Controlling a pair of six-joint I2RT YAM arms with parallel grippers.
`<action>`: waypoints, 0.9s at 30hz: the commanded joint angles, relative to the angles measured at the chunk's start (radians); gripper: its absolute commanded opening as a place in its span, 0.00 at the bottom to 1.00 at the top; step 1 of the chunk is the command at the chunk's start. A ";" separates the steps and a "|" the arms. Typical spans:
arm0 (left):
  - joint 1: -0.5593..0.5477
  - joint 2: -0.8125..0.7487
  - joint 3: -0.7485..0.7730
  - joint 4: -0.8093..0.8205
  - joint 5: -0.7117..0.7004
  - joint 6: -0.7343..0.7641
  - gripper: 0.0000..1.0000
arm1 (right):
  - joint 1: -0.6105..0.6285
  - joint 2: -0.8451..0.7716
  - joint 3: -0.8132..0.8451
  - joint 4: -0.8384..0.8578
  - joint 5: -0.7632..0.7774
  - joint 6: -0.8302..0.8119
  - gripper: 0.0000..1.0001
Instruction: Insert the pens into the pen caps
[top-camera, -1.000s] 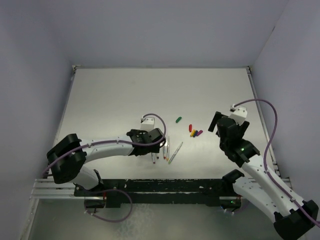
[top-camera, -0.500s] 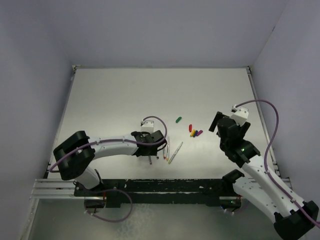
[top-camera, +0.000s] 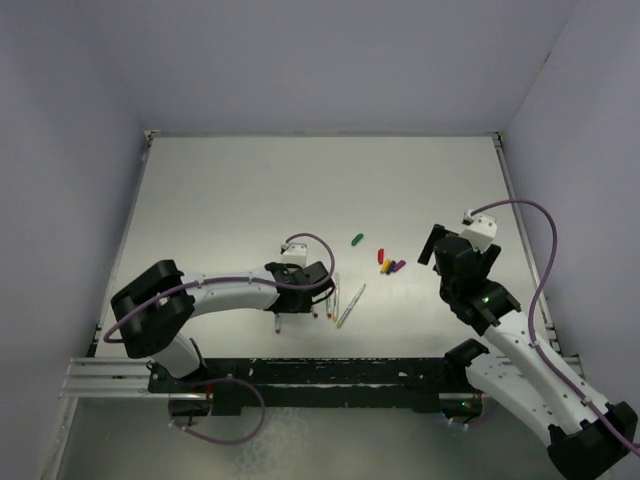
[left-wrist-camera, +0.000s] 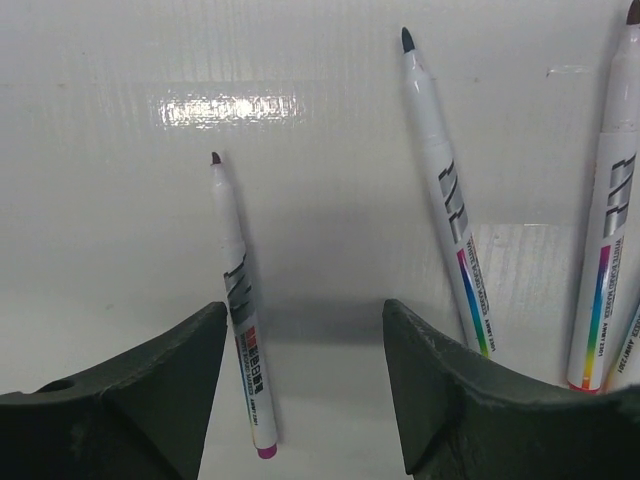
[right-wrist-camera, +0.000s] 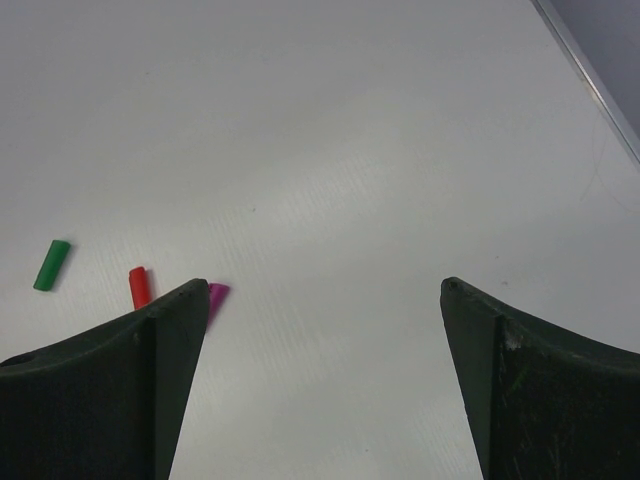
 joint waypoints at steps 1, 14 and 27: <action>-0.002 -0.024 0.000 -0.063 0.036 -0.054 0.66 | -0.004 0.000 0.040 -0.031 0.016 0.007 1.00; 0.001 -0.205 -0.180 -0.056 0.130 -0.135 0.55 | -0.003 0.023 0.089 -0.098 0.002 0.046 1.00; 0.094 -0.218 -0.209 0.065 0.175 -0.020 0.52 | -0.003 0.017 0.087 -0.110 -0.012 0.044 1.00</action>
